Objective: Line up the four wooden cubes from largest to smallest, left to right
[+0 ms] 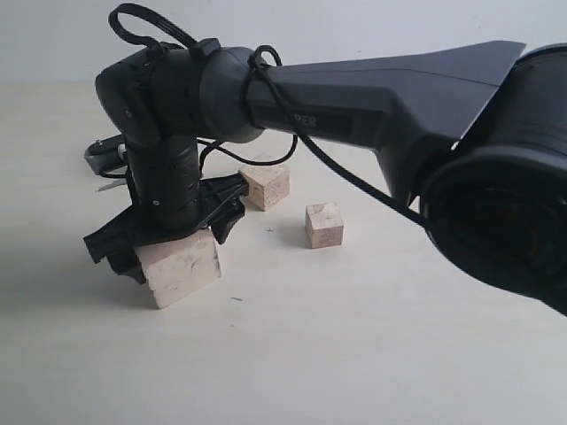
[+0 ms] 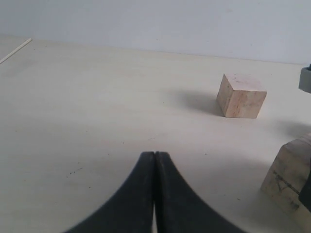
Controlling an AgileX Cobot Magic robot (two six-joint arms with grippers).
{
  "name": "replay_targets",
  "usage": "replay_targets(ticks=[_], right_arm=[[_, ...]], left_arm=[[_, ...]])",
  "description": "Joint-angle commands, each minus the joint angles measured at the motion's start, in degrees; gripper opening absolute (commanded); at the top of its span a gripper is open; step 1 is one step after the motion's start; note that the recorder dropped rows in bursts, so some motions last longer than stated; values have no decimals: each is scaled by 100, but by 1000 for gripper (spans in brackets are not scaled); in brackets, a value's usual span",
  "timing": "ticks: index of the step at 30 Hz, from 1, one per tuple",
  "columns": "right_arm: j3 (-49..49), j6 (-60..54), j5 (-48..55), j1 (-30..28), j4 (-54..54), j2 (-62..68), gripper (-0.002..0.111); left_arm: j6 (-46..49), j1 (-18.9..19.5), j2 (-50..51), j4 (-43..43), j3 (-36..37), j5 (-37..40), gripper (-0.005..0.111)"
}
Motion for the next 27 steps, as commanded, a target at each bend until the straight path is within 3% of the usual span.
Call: replay_targets(ticks=[1, 3, 6, 7, 9, 14, 19, 27], right_arm=[[-41, -53, -146, 2, -261, -175, 63], [-41, -306, -146, 2, -261, -235, 44], [-41, -1141, -123, 2, -261, -311, 7], [-41, -1414, -123, 2, -261, -337, 0], [-41, -1955, -146, 2, -261, -375, 0], [-41, -5624, -205, -9, -65, -398, 0], [-180, -7521, -710, -10, -65, -398, 0], [-554, -7309, -756, -619, 868, -376, 0]], left_arm=[[-42, -29, -39, 14, 19, -67, 0], [-42, -29, -39, 14, 19, -67, 0], [-42, -29, -39, 14, 19, -67, 0], [-42, -29, -39, 14, 19, -67, 0], [-42, -29, -39, 14, 19, -67, 0], [-42, -29, -39, 14, 19, -67, 0], [-42, -29, -39, 14, 19, -67, 0], [-42, -29, -39, 14, 19, -67, 0]])
